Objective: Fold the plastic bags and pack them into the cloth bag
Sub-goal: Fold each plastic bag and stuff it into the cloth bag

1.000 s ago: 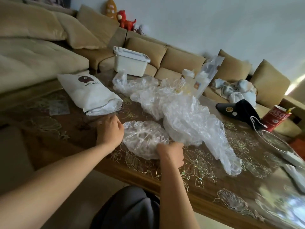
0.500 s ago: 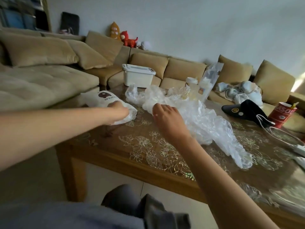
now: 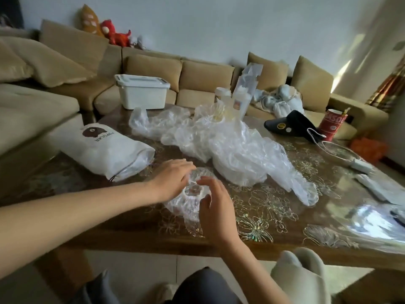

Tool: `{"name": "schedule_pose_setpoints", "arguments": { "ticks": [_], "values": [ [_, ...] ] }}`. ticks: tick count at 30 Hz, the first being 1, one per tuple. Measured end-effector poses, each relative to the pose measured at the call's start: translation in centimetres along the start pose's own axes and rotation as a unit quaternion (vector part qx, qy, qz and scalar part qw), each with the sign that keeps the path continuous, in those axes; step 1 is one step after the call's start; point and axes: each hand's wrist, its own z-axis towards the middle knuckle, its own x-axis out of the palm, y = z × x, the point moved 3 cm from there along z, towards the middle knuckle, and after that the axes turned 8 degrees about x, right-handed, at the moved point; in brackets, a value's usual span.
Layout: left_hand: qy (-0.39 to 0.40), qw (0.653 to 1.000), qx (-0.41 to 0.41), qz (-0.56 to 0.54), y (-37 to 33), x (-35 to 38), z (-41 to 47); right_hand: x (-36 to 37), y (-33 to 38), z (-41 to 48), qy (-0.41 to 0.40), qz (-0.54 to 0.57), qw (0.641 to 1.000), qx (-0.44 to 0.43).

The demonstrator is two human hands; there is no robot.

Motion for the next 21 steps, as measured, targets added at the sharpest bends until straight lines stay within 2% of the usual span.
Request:
{"name": "schedule_pose_setpoints", "arguments": {
  "ticks": [2,4,8,11,14,16,18,19,21],
  "values": [
    [0.026,0.999,0.026,0.004,-0.3,1.6,-0.6,0.4,-1.0,2.5,-0.033,0.009,0.998,0.053],
    [0.09,0.995,0.014,0.045,-0.3,3.8,-1.2,1.7,-2.8,3.9,-0.028,-0.015,0.996,0.08],
    [0.177,0.981,-0.032,0.077,1.1,5.8,-0.1,3.9,-5.4,4.1,0.052,-0.147,0.986,0.056],
    [0.183,0.98,-0.033,0.073,2.2,6.3,0.6,4.8,-5.8,4.6,0.12,-0.244,0.962,0.024],
    [0.202,0.978,-0.023,0.048,2.6,6.2,0.7,4.6,-5.4,4.9,0.108,-0.182,0.977,0.041],
    [0.17,0.985,-0.018,0.001,3.0,5.6,0.8,3.6,-5.2,5.0,0.054,-0.082,0.992,0.081],
    [0.057,0.995,-0.027,-0.076,3.5,4.0,1.0,2.9,-5.1,4.4,-0.009,-0.042,0.995,0.092],
    [0.003,0.996,-0.03,-0.088,3.7,3.1,1.2,2.7,-5.0,3.8,-0.038,-0.042,0.995,0.077],
    [-0.01,0.997,-0.036,-0.061,4.3,2.0,2.0,2.1,-4.6,2.3,-0.067,-0.034,0.997,0.013]
  ]
}}
